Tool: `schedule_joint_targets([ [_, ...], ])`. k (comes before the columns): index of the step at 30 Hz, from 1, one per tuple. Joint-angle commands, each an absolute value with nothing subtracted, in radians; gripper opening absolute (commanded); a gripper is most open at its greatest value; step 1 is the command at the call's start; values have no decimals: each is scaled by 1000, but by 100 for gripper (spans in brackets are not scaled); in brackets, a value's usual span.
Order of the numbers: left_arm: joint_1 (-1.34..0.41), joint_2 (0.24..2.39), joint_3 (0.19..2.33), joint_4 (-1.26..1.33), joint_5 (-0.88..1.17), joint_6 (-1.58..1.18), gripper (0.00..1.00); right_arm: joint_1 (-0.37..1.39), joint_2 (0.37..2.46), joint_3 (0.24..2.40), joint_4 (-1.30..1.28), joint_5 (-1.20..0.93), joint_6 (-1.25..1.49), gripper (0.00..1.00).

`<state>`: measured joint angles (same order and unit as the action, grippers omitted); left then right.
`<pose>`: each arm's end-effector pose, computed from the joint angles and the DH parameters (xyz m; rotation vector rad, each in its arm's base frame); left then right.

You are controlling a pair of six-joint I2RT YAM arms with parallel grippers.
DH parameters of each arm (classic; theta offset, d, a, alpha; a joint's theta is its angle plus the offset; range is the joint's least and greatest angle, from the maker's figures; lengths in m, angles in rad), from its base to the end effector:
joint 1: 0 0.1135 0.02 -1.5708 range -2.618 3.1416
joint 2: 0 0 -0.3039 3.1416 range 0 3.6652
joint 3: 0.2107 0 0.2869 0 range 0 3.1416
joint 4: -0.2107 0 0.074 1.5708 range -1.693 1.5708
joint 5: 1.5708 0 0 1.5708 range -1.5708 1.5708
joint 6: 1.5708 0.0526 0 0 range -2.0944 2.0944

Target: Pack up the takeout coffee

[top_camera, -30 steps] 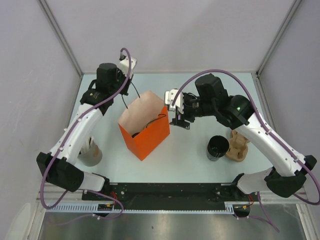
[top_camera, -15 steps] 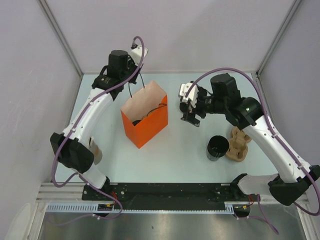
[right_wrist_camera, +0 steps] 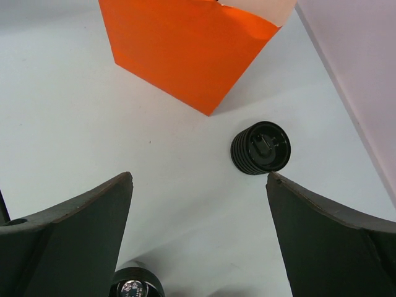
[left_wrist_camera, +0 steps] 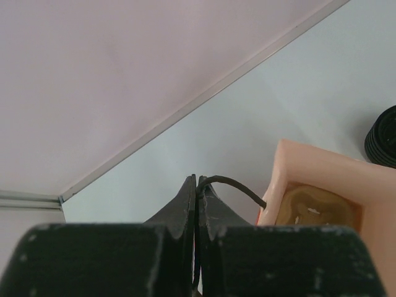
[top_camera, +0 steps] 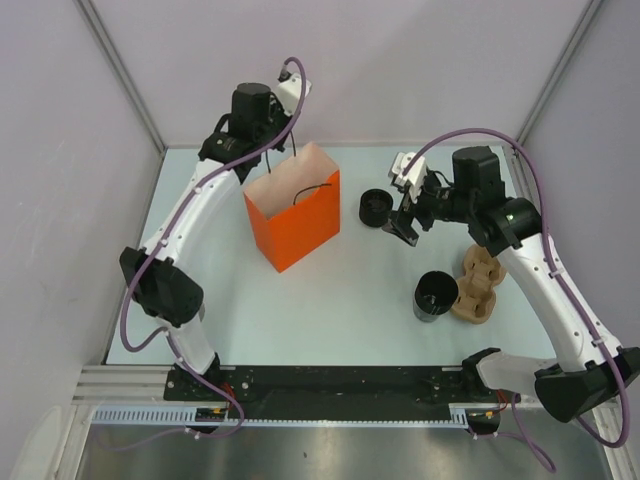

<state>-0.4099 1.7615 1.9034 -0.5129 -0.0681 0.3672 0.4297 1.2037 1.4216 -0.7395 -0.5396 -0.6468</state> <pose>0.4277 -0.1819 0.4651 0.6933 1.8130 0.0377 0.2389 0.1392 0.4570 -1.3086 1.5634 0.4272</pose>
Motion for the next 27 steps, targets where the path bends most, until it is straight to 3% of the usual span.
schedule_joint_targets([
  [1,-431,1805,1996,-521,-92,390,4,388,1177,1401,-677,-600,-617,94],
  [7,-454,1877,2066,-523,-118,411,6,328,1181,1367,-637,-635,-589,93],
  [11,-454,1902,2111,-523,-129,413,16,318,1180,1356,-626,-643,-581,94],
  [15,-454,1894,2117,-511,-126,408,20,316,1178,1342,-612,-644,-572,94],
  [18,-456,1881,2132,-520,-123,410,33,314,1178,1328,-601,-643,-566,94],
  [19,-454,1876,2134,-523,-120,411,47,314,1178,1327,-598,-643,-565,94],
  [22,-454,1845,2131,-543,-107,407,73,316,1178,1318,-597,-643,-563,94],
  [25,-456,1804,2099,-563,-98,399,93,314,1170,1304,-591,-646,-563,95],
  [27,-456,1755,2063,-560,-101,399,100,314,1164,1295,-584,-647,-563,95],
])
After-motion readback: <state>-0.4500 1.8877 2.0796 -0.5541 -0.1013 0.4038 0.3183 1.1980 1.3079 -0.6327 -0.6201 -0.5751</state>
